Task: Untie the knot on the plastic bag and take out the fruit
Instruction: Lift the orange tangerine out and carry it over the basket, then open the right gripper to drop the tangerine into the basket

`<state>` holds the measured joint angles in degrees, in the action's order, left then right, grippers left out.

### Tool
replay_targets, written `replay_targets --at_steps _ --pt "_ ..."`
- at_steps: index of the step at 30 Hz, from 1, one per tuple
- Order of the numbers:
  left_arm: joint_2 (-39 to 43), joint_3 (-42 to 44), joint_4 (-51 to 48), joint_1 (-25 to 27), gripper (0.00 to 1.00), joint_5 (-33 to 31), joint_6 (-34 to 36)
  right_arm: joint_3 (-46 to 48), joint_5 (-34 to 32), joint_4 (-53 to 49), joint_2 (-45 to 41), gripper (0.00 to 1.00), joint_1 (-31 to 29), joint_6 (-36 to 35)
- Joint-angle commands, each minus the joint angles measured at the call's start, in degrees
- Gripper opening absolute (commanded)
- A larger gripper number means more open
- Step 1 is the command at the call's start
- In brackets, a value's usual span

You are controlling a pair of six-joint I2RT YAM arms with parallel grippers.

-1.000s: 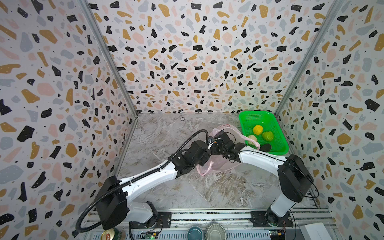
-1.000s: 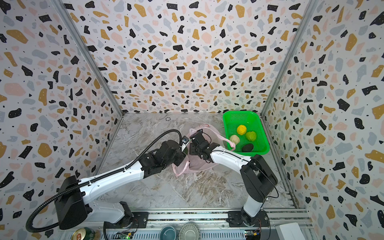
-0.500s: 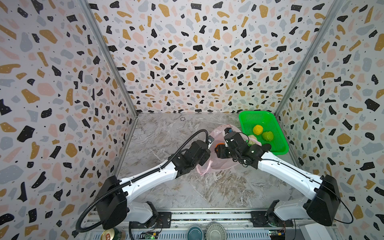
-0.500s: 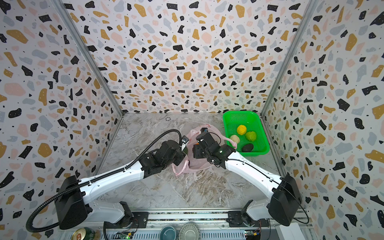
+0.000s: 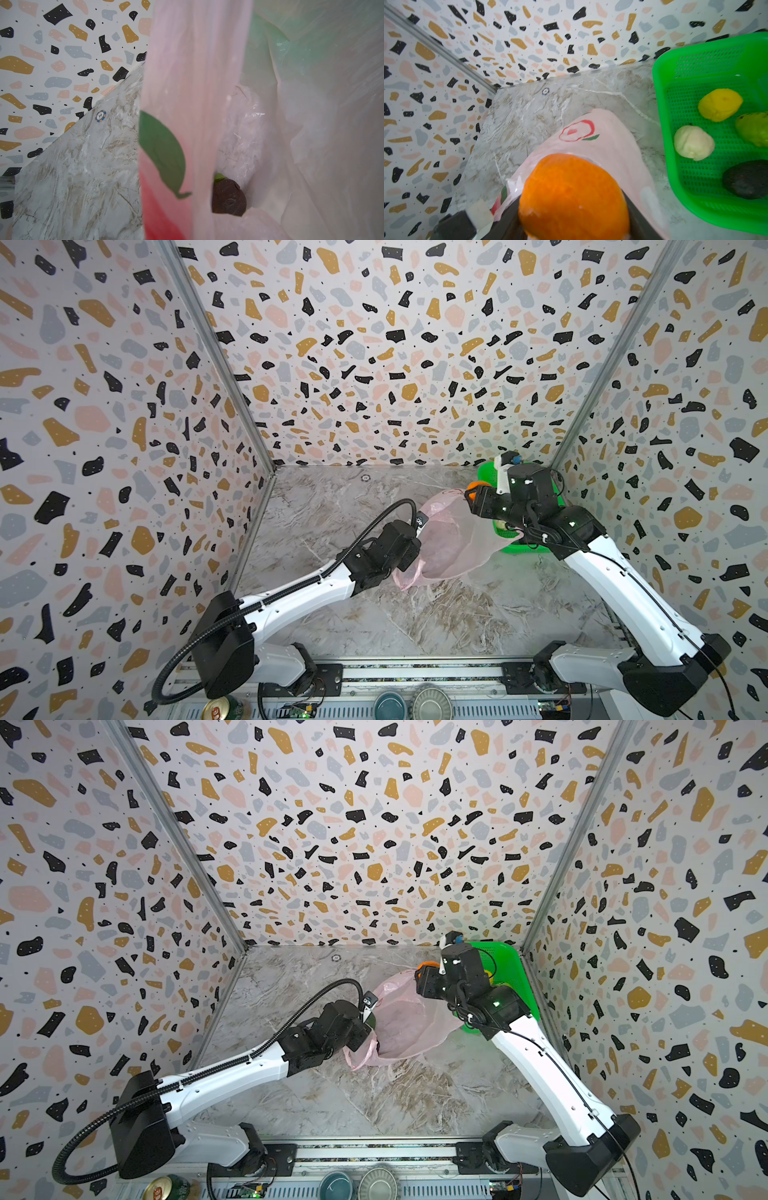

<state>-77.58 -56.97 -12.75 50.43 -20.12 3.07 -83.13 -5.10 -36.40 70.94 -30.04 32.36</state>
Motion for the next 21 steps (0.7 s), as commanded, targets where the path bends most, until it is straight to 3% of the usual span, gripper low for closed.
replay_targets --at_steps 1,11,21 --pt "-0.14 0.46 1.73 0.2 0.0 -0.9 0.63 -0.95 2.1 0.7 -0.56 0.44 5.19 -3.69" --pt "-0.36 0.25 1.77 0.26 0.0 -0.83 0.47 13.41 4.92 17.87 5.21 0.44 24.32 -5.03" --pt "0.12 0.59 1.74 0.23 0.0 -0.62 0.44 18.52 4.22 26.37 18.66 0.46 31.98 -7.85"
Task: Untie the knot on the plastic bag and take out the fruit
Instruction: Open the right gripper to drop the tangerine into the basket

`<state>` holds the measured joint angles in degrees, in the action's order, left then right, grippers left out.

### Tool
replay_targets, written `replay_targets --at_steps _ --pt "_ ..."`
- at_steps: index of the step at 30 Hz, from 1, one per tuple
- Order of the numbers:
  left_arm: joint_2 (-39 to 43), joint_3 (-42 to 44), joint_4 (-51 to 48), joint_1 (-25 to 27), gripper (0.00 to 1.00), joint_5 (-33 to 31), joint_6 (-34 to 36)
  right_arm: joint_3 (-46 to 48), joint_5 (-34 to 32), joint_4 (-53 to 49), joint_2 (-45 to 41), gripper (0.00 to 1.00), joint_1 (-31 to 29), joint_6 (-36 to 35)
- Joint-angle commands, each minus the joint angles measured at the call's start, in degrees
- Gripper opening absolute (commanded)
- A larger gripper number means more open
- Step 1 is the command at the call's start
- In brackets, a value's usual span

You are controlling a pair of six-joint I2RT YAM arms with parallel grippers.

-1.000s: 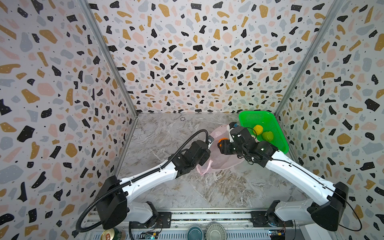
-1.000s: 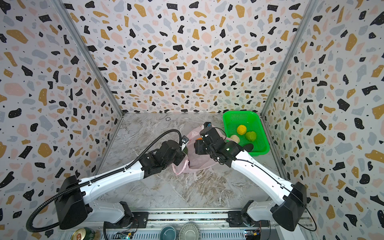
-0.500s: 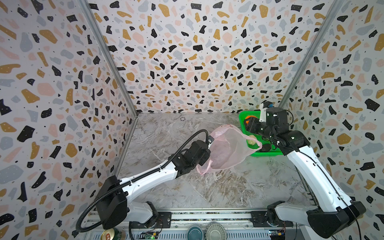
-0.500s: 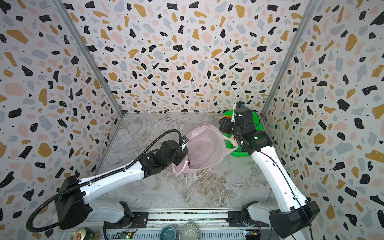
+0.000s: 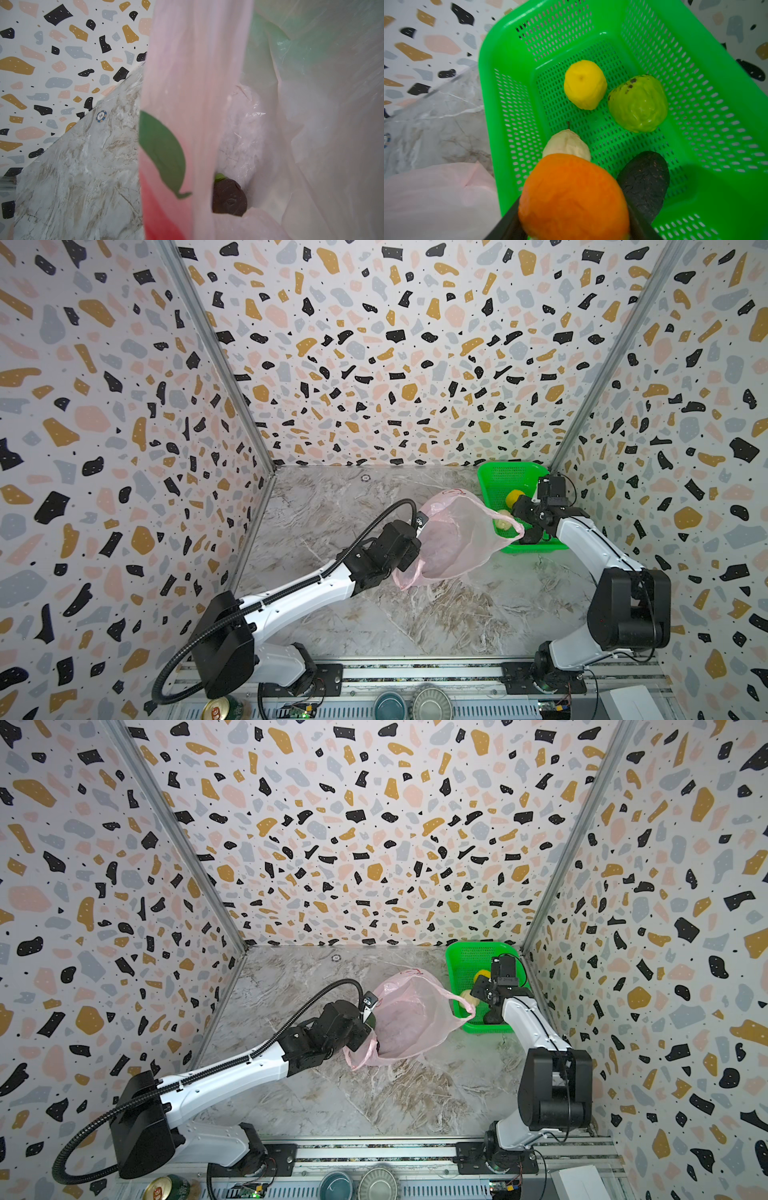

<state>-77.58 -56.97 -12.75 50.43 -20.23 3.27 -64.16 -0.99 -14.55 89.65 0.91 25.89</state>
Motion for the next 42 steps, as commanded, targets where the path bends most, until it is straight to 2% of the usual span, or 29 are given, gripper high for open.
replay_targets --at_steps 1,6,11,14,28,32,42 --pt "0.09 0.63 1.76 0.26 0.0 -0.59 0.25 -0.89 0.5 4.83 1.39 0.46 1.53 -1.52" --pt "0.32 0.83 1.59 0.21 0.0 -1.0 0.2 -3.73 0.16 3.51 6.88 0.51 2.17 -2.41" --pt "0.77 1.16 1.37 0.15 0.0 -1.47 0.34 -3.67 -0.59 3.38 8.35 0.72 2.17 -1.77" --pt "1.0 1.38 1.25 0.18 0.0 -1.83 0.33 -3.27 -0.8 3.4 8.1 0.8 2.17 -1.55" --pt "1.31 1.42 1.18 0.19 0.0 -2.12 0.37 -4.95 0.19 1.3 3.93 0.88 2.17 -1.79" --pt "1.59 1.51 1.17 0.19 0.0 -2.25 0.57 -6.34 3.96 -1.47 0.82 0.92 2.17 -3.17" --pt "1.94 1.51 1.11 0.13 0.0 -2.36 0.69 -11.73 18.38 -11.35 -11.29 0.97 0.14 -5.35"
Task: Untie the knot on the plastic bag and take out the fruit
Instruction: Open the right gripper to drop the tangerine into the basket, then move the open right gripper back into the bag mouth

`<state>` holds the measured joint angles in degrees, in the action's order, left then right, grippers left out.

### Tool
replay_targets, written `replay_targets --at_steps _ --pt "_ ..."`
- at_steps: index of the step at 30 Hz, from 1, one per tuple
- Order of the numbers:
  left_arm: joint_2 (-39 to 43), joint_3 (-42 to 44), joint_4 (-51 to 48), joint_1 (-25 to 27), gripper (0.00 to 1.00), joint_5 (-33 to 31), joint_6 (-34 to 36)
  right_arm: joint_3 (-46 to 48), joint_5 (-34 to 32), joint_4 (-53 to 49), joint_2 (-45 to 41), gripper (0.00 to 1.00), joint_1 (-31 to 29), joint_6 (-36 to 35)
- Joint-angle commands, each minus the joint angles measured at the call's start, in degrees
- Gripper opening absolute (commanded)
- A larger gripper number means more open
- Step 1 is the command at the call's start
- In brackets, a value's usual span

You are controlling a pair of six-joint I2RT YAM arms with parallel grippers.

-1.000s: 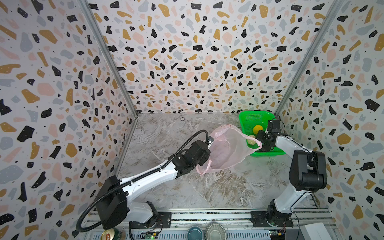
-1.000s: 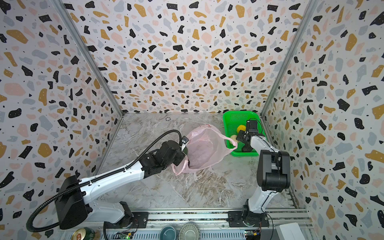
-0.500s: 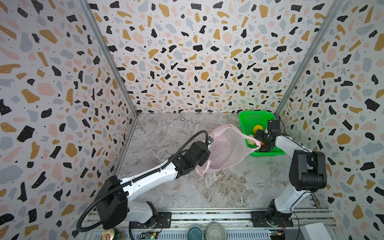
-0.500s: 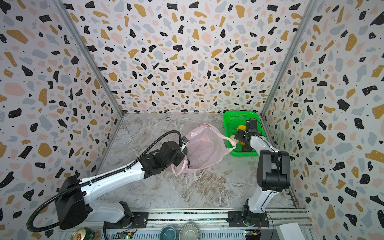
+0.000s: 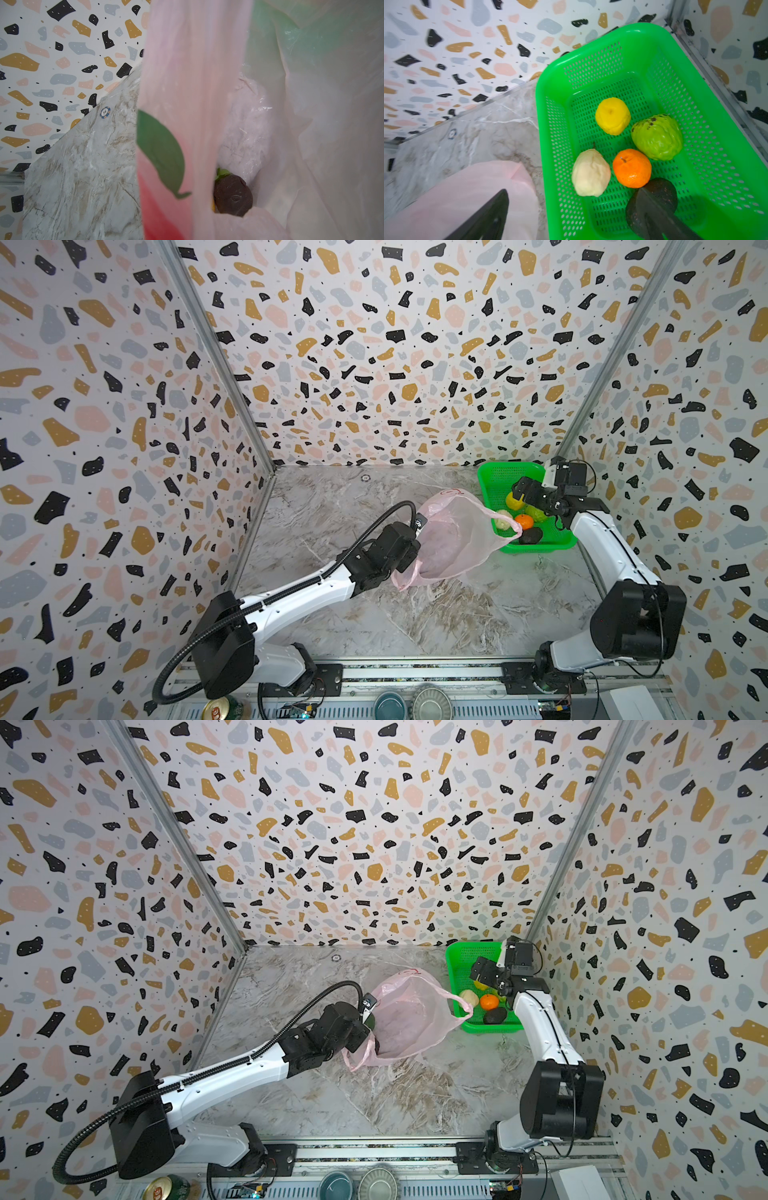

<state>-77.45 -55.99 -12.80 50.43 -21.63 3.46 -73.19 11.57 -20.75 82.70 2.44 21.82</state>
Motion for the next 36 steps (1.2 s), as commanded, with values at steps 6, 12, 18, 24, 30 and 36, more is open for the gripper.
replay_targets --at_steps 6,12,18,24,30,36 --pt "2.21 0.79 0.47 0.02 0.0 -1.35 0.56 -7.58 7.96 -11.37 -9.39 0.99 -10.86 -1.97" --pt "2.44 0.88 -0.22 0.09 0.0 -1.74 0.48 -7.98 5.06 -12.95 -12.91 0.99 -23.94 1.14" --pt "1.91 0.53 -0.62 0.09 0.0 -1.68 0.31 -6.95 -1.04 -13.19 -14.51 0.98 -36.49 3.35" --pt "1.86 0.35 -0.64 0.1 0.0 -1.68 0.04 -2.48 -6.23 -11.52 -15.01 0.97 -45.52 5.03" --pt "2.47 0.43 -1.01 0.05 0.0 -1.64 -0.28 6.71 -8.15 -5.71 -16.14 0.92 -49.33 5.87" --pt "3.58 1.47 -1.88 0.08 0.0 -1.79 -1.15 14.27 -9.7 -1.04 -15.41 0.89 -49.46 5.13"
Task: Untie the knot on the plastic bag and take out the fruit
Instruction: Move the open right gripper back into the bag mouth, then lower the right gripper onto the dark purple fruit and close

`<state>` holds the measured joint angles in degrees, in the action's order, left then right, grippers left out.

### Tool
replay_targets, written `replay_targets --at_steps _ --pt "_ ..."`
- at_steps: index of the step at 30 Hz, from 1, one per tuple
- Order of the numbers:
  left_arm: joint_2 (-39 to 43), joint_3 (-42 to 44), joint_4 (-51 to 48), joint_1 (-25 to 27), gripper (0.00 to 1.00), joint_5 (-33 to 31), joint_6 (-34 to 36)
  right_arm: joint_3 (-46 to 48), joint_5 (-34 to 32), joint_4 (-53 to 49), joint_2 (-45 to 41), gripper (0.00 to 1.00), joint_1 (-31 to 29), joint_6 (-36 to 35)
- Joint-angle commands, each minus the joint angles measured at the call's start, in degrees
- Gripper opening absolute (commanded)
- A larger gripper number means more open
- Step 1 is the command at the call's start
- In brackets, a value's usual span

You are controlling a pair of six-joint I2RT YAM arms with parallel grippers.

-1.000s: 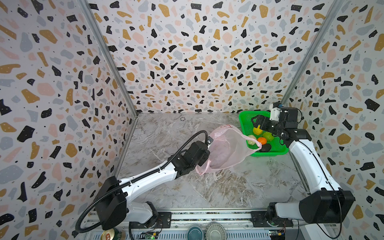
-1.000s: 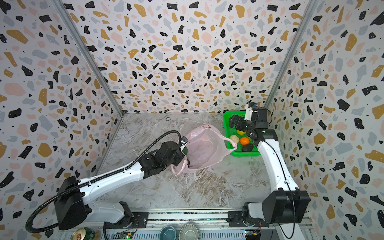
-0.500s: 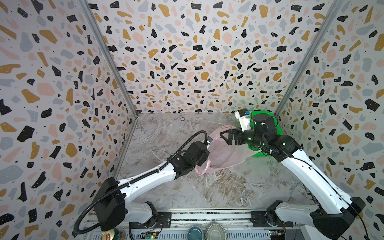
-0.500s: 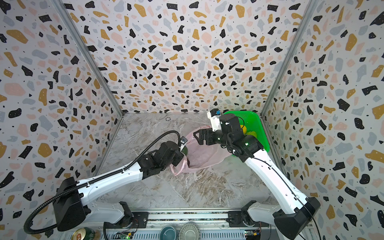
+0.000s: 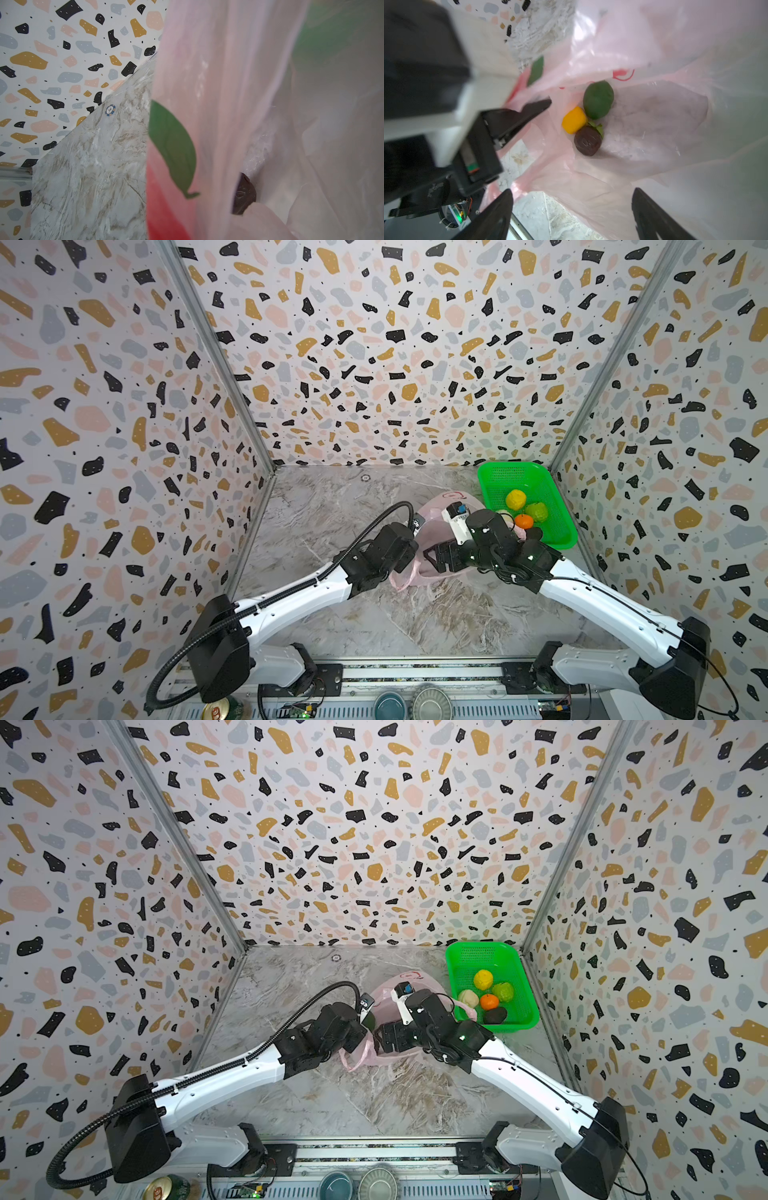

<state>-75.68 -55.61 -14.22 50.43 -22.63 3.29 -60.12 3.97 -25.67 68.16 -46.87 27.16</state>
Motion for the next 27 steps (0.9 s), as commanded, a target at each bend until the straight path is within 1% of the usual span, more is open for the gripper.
replay_targets --at_steps 1,5,12,19,22,27 --pt "2.03 1.33 -0.52 0.06 0.0 -0.8 -1.13 1.84 -2.33 4.4 -0.48 0.88 -0.19 -0.59" --pt "2.56 2.09 -0.62 0.07 0.0 -1.13 -1.9 5.45 -4.82 7.97 0.55 0.86 -1.02 -2.65" --pt "2.73 1.61 -0.98 0.04 0.0 -1.27 -2.06 10.1 -6.03 14.41 3.98 0.84 -1.2 -4.14" --pt "3.78 3.11 -0.63 0.09 0.0 2.02 -1.71 9.06 -6.64 20.18 13.1 0.83 -1.2 -4.73" --pt "4.0 3.49 -1.11 0.06 0.0 2.07 -1.54 8.12 -6.69 22.21 17.06 0.83 -1.07 -3.79" --pt "3.16 3.54 -2.61 0.06 0.0 3.29 -1.53 7.73 -4.33 24.35 21.51 0.82 -0.93 -1.12"
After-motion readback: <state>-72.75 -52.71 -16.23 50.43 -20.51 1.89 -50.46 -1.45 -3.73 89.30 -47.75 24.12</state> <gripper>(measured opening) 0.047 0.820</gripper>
